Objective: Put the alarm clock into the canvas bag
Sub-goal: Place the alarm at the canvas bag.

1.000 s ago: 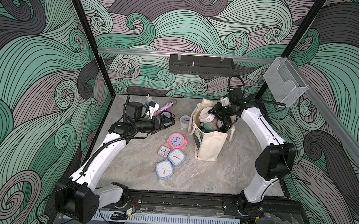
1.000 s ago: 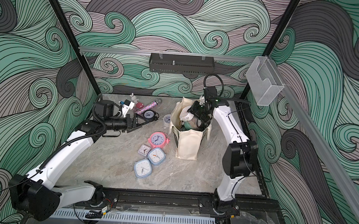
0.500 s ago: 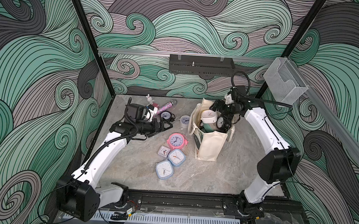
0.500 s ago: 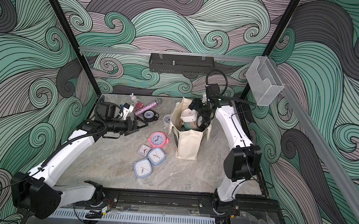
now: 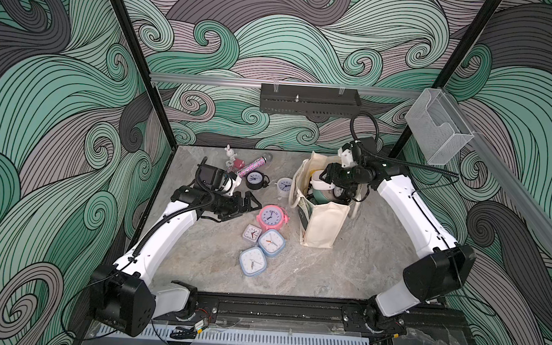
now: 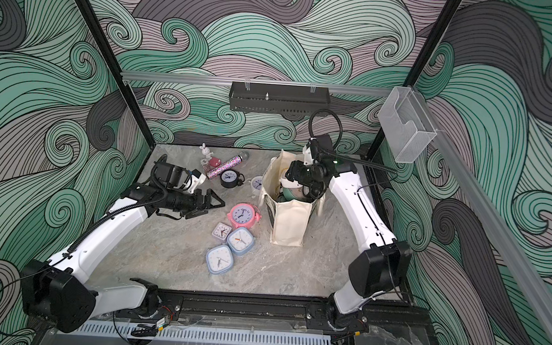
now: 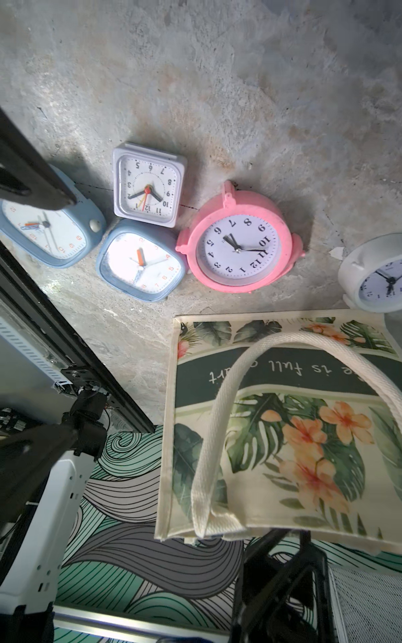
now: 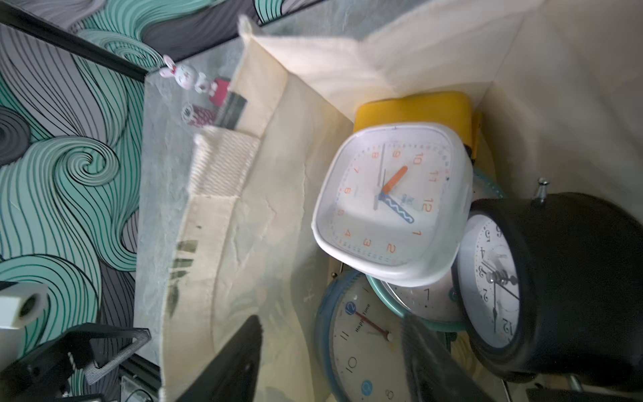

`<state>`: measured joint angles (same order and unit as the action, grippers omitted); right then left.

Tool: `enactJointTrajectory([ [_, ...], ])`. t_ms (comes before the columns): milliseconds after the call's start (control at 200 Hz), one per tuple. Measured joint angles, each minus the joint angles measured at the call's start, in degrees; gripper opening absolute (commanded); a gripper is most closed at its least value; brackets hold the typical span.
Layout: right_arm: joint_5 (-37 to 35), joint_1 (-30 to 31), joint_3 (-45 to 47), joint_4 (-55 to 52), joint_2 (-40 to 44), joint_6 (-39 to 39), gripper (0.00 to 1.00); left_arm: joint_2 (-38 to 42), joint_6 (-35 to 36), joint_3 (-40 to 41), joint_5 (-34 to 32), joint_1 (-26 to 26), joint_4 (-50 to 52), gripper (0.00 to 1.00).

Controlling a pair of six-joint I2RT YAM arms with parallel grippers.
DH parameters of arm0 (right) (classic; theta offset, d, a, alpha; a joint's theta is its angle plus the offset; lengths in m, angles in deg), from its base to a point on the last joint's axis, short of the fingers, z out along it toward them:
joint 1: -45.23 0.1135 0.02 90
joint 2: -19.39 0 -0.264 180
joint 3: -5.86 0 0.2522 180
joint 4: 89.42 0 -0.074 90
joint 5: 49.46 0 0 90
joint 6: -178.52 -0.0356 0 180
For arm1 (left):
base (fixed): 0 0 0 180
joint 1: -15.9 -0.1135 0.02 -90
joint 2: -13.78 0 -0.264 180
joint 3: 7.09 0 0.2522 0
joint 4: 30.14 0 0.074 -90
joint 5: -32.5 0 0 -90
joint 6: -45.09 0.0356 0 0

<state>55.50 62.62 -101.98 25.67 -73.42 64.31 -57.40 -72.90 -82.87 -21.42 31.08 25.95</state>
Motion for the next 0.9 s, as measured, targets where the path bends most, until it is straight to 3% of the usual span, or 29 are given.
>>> enactJointTrajectory([
  [320,1.4,0.1,0.2,-0.4,-6.0,-0.3,0.59,-1.1,2.1,0.0,-0.8,0.0,6.5,0.99],
  [445,1.5,0.2,0.2,0.0,-5.1,-0.3,0.69,-1.6,2.4,0.0,-1.6,0.4,9.0,0.99],
  [505,1.5,0.3,0.2,0.4,-3.9,-0.2,0.79,-1.6,2.3,0.6,-2.4,0.9,9.6,0.99],
  [675,0.5,0.5,1.1,1.4,3.2,0.0,0.95,-1.2,0.3,5.6,-5.9,6.4,10.6,0.99],
  [901,-0.7,1.8,3.9,1.7,14.3,0.9,1.00,1.6,-5.2,12.7,-11.6,13.9,10.0,0.99],
])
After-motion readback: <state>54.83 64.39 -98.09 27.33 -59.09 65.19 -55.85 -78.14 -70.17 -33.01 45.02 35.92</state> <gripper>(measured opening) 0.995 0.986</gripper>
